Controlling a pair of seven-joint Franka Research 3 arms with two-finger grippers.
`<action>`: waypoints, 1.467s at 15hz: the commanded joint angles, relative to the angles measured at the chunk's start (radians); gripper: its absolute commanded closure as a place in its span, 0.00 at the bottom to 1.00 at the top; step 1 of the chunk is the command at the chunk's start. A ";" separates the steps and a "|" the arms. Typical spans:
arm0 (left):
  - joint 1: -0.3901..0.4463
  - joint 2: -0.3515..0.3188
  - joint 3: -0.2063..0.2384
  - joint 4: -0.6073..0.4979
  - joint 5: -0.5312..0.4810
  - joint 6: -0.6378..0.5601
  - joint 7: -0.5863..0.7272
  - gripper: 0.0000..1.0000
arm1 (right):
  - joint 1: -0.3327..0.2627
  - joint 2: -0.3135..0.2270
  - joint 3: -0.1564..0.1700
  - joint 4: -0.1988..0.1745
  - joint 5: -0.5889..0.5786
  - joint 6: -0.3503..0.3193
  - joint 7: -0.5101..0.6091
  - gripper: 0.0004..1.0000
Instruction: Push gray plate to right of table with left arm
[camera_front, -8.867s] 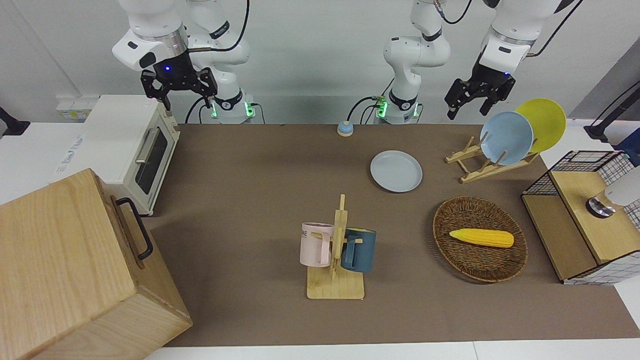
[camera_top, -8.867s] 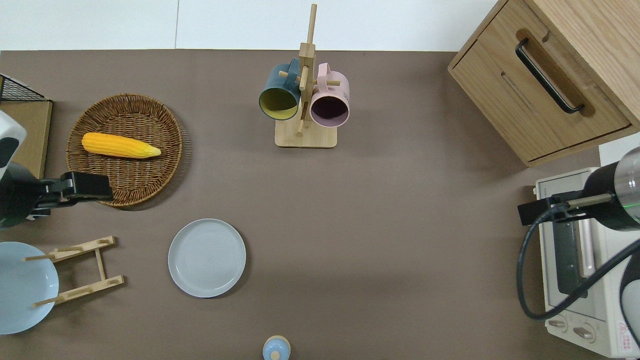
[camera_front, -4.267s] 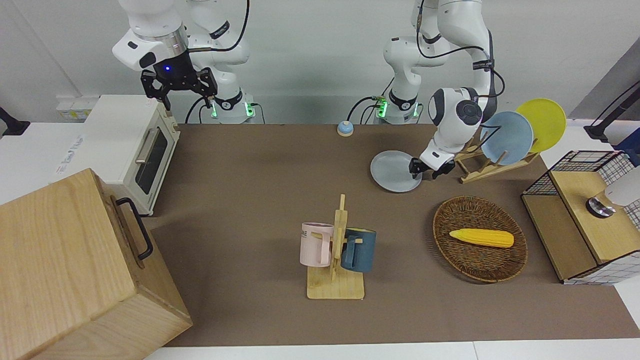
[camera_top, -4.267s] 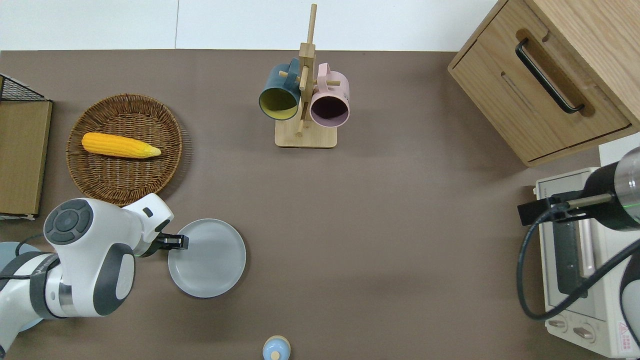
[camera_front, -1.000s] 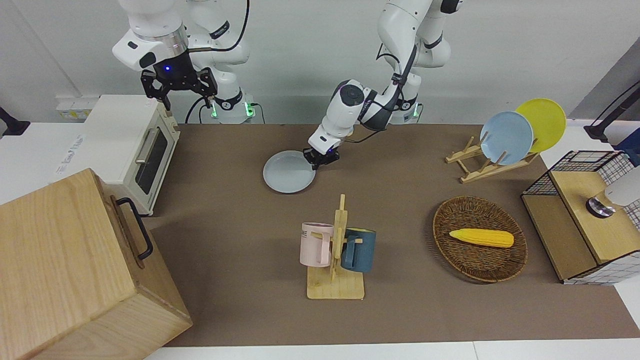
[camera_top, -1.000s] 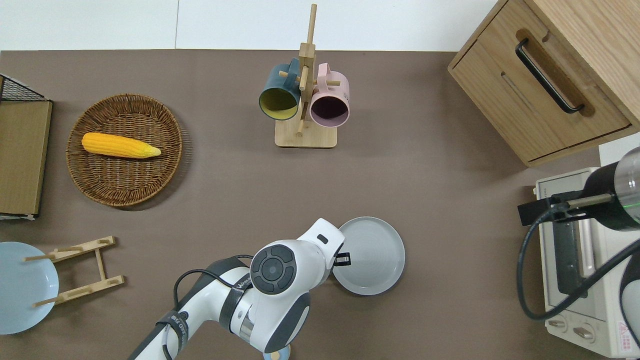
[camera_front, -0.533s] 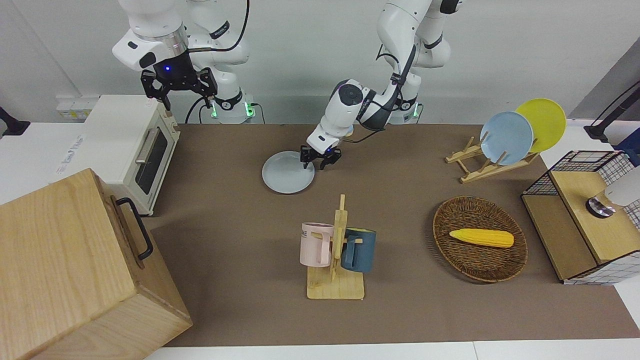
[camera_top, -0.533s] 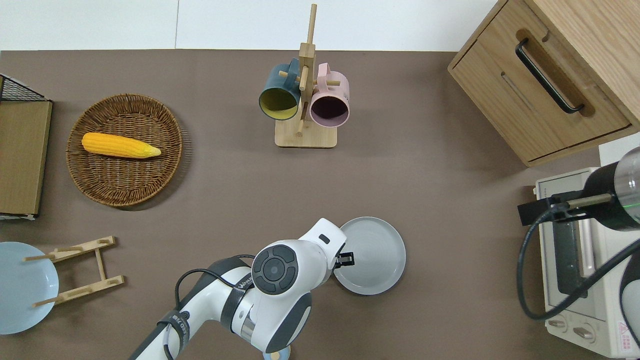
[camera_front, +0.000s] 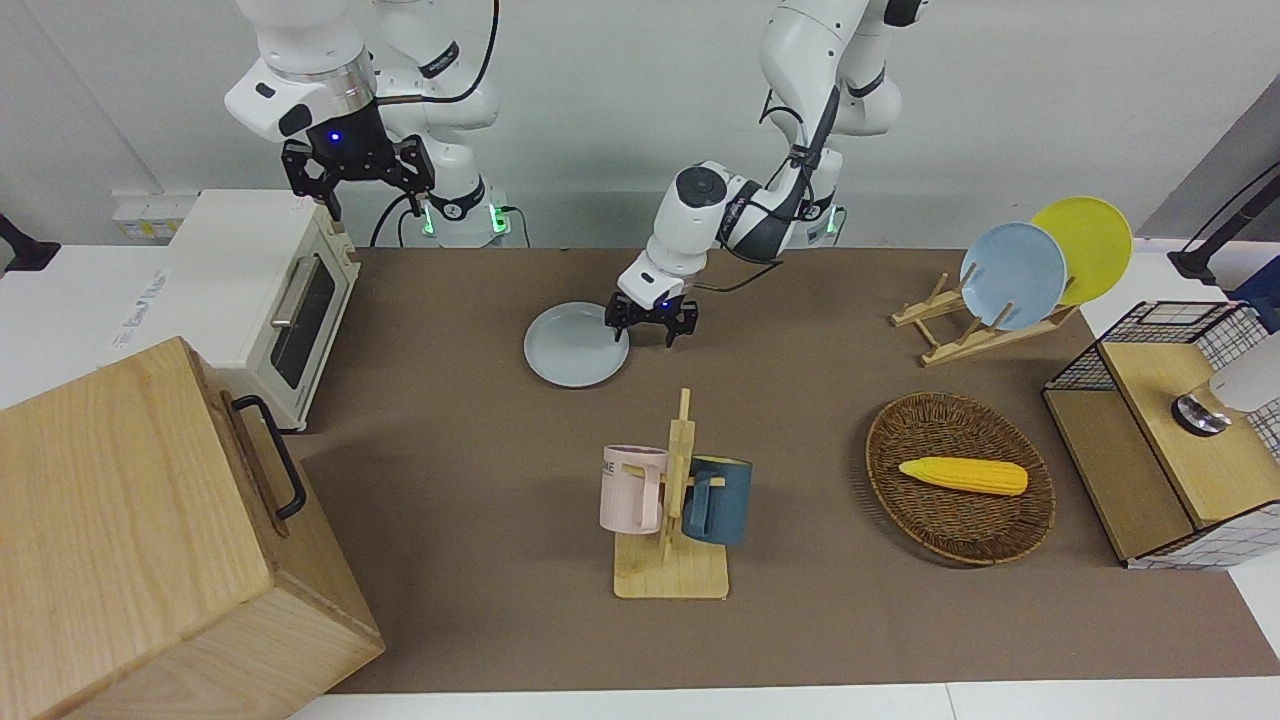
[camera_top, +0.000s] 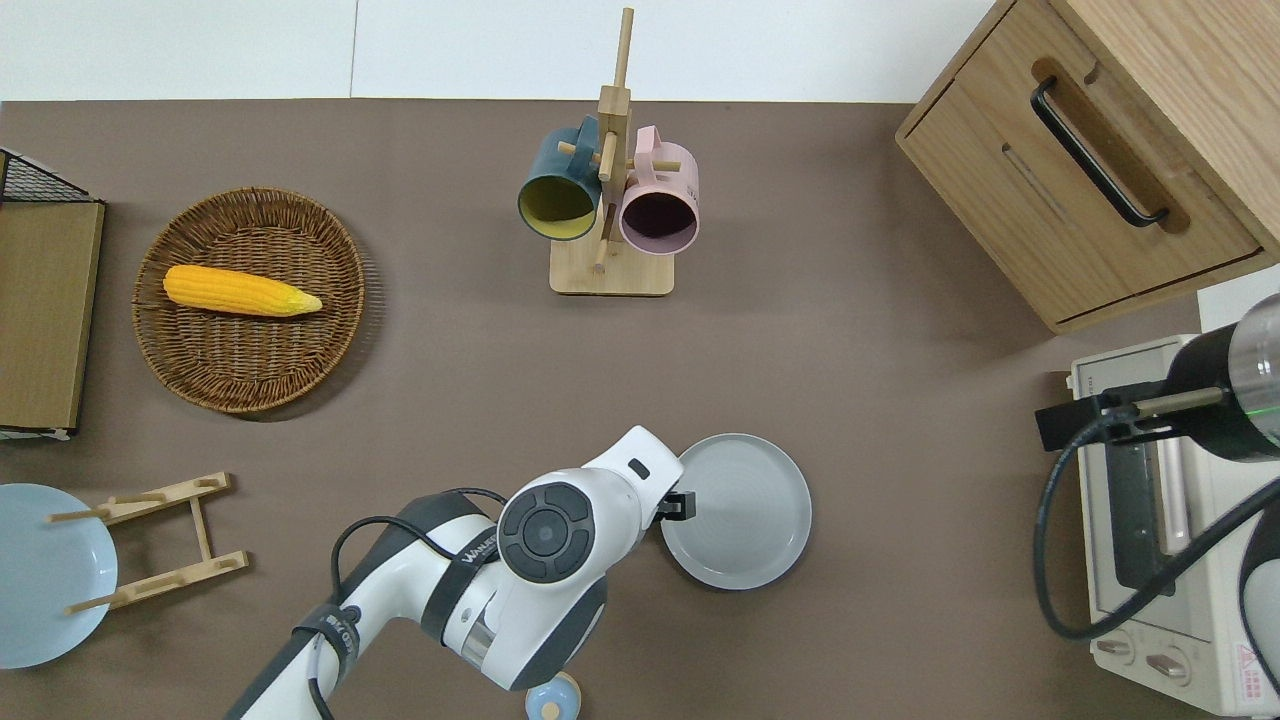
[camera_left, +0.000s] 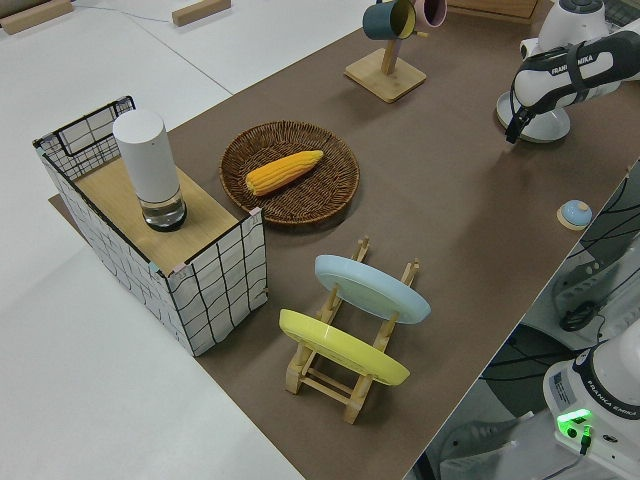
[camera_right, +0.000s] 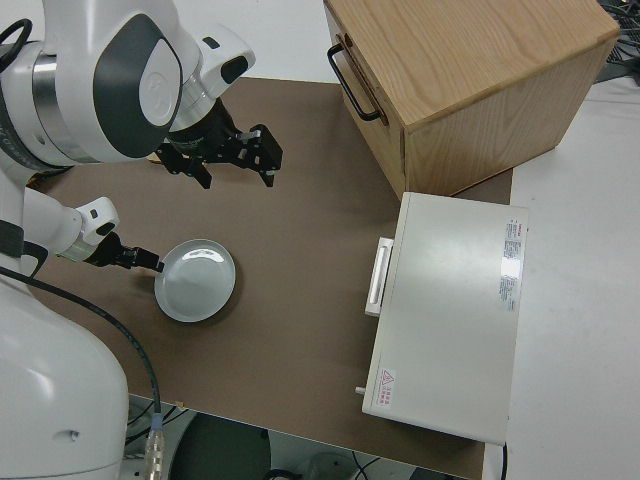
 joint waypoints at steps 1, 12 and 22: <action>0.085 -0.091 0.007 0.003 0.025 -0.132 0.129 0.00 | -0.008 -0.010 0.005 -0.004 -0.001 -0.012 -0.008 0.00; 0.389 -0.321 0.017 0.009 0.023 -0.406 0.522 0.00 | -0.008 -0.010 0.005 -0.004 -0.001 -0.012 -0.008 0.00; 0.395 -0.361 0.142 0.392 0.028 -0.845 0.568 0.00 | -0.008 -0.010 0.005 -0.004 -0.001 -0.012 -0.008 0.00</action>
